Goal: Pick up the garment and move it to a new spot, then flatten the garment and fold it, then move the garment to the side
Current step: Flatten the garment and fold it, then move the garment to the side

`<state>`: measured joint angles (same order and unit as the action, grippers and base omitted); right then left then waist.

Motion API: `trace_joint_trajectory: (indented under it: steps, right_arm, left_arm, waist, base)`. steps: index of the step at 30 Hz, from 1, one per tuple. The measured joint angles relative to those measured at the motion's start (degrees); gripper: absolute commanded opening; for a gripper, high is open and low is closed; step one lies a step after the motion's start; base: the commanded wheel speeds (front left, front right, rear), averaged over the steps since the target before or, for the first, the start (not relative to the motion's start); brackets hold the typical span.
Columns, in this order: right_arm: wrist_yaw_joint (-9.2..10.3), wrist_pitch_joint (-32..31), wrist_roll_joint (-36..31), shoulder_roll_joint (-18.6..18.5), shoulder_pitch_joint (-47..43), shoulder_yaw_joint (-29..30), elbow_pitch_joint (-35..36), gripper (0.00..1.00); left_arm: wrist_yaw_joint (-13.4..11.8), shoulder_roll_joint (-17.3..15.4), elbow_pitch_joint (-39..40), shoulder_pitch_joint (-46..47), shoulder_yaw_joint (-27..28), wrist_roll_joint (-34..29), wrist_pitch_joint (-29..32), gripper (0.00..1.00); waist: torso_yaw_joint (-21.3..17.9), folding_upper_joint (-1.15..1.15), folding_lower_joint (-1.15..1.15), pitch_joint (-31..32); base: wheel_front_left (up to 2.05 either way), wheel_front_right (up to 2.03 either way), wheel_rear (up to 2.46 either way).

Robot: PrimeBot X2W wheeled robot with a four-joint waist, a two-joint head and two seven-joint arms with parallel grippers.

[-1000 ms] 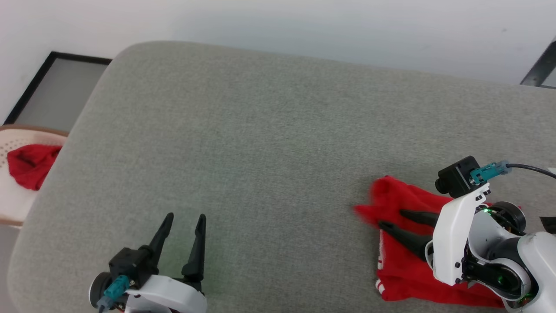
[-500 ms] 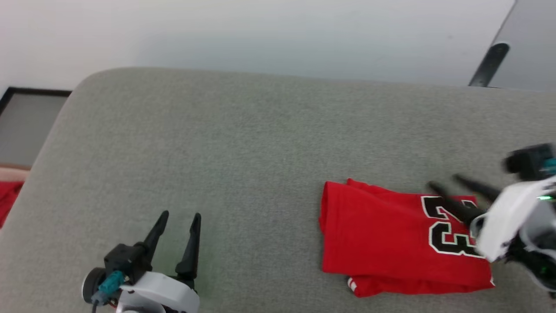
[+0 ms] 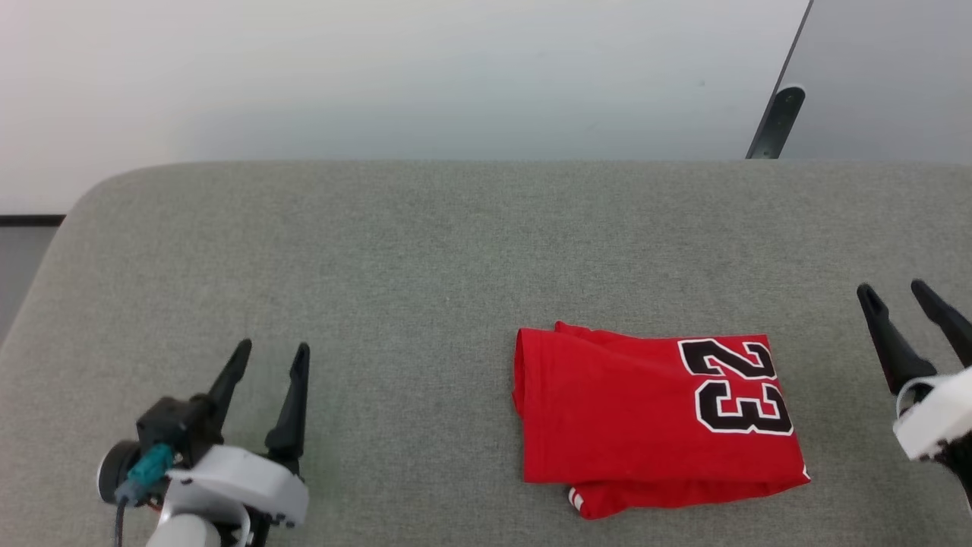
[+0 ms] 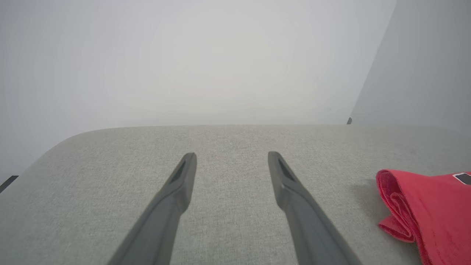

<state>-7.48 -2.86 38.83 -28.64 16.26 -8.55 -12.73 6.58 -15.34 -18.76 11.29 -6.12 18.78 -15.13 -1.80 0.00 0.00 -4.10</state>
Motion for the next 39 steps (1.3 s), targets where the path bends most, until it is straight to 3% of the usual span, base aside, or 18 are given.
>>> trace_joint_trajectory:
  steps: [9, 18, 39]
  right_arm:
    - [0.0, 4.66, -0.47, 0.13, -9.06, 5.35, 4.01, 1.0]
    - [0.0, 4.77, -1.7, 2.43, -15.69, 10.34, 9.23, 1.0]
    - [0.0, 2.63, -4.88, 4.61, -17.86, 13.12, 11.98, 1.0]
  left_arm:
    - [-1.42, -0.19, 3.11, -6.45, 2.54, 0.91, 0.0, 1.0]
    - [-3.05, -0.13, 9.37, -12.56, 4.34, 1.51, 0.11, 1.0]
    - [-4.63, -0.54, 13.57, -13.09, 3.09, 1.53, 2.0, 1.0]
  waist:
    - [0.41, 0.0, 0.0, 0.63]
    - [2.07, 0.0, 0.0, 0.26]
    - [2.62, 0.0, 0.0, -1.05]
  base:
    - [0.0, 0.0, 0.0]
    - [0.0, 0.0, 0.0]
    - [0.0, 0.0, 0.0]
